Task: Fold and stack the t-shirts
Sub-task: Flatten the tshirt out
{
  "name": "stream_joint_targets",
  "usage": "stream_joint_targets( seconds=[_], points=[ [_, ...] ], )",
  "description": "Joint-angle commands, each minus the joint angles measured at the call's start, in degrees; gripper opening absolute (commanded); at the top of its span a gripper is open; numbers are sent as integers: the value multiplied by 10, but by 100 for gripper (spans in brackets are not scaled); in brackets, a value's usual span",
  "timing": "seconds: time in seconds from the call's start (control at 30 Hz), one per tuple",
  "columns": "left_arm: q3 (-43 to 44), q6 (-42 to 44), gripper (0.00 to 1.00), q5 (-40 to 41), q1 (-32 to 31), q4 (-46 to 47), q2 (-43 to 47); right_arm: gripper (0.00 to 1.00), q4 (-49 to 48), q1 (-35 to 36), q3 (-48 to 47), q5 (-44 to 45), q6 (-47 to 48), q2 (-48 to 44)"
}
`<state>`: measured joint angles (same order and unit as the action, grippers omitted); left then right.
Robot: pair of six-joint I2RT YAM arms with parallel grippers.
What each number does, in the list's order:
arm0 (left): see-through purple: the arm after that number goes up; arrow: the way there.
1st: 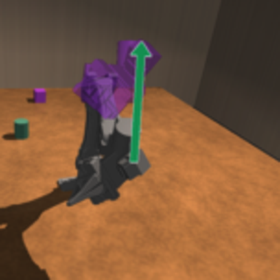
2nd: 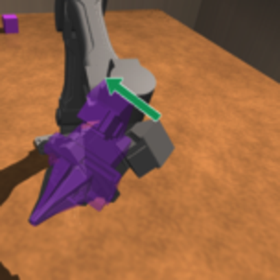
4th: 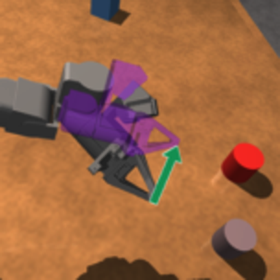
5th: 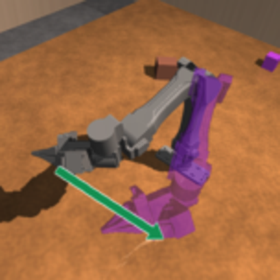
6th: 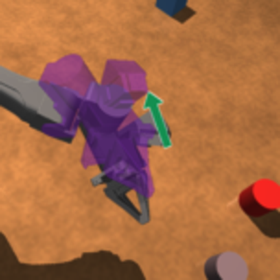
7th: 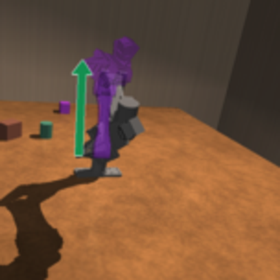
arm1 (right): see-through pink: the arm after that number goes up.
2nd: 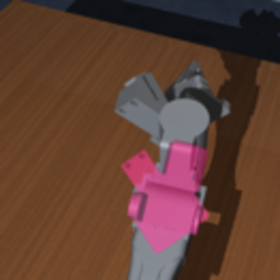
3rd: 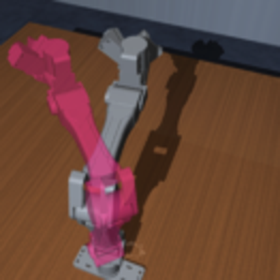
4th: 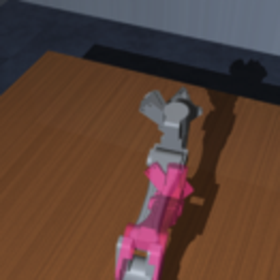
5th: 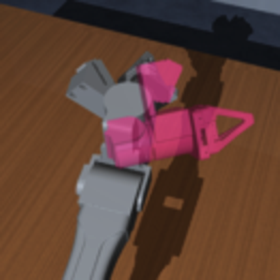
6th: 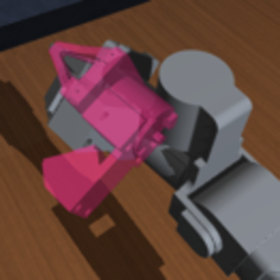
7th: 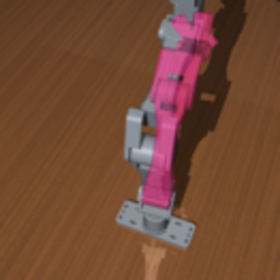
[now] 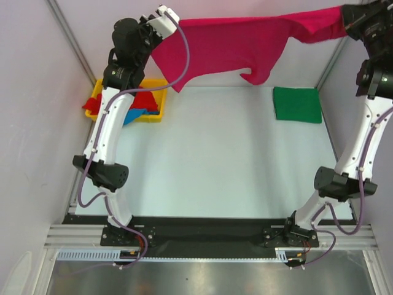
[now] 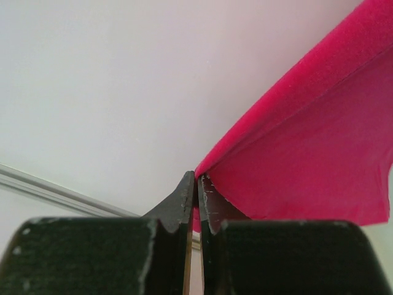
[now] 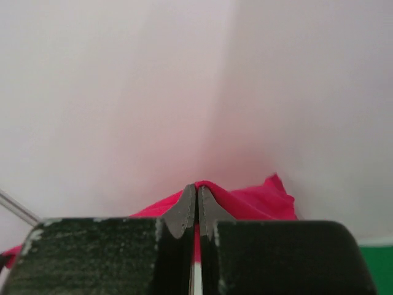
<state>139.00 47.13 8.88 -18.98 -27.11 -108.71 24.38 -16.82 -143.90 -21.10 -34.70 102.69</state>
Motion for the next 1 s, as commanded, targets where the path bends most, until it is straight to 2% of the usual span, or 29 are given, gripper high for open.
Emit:
stream_joint_targets(
  seconds=[0.0,0.1,0.13,0.17,0.2,0.23,0.27,0.37,0.4,0.5,0.6,0.73,0.83,0.97],
  points=[
    [-47,12,8,30,9,36,42,0,54,-14,85,26,73,-58],
    [-184,-4,7,17,9,47,98,0,47,-14,309,73,121,-183],
    [-270,-6,7,-5,5,45,137,0,38,-13,442,97,127,-264],
    [-322,-5,7,-14,4,50,159,0,25,-13,501,105,130,-300],
    [-424,6,7,-32,1,58,180,0,27,-12,552,113,134,-371],
    [-473,14,8,-35,-8,59,219,0,38,-10,604,117,136,-398],
    [-519,20,8,-38,-13,56,234,0,73,-8,679,121,140,-428],
    [-665,28,7,-57,-32,9,285,0,149,28,804,165,151,-519],
    [-728,20,7,-63,-34,0,295,0,168,32,826,171,148,-537],
    [-830,11,7,-70,-47,-23,321,0,242,43,895,160,116,-596],
    [-895,-12,7,-76,-52,-40,330,0,293,70,954,152,68,-632],
    [-936,-44,7,-103,-61,-93,346,0,348,100,998,144,17,-665],
    [-950,-44,7,-124,-74,-181,374,0,380,136,1010,134,-19,-672],
    [-967,-37,7,-166,-77,-289,427,0,437,181,976,156,-39,-680]
  ],
)
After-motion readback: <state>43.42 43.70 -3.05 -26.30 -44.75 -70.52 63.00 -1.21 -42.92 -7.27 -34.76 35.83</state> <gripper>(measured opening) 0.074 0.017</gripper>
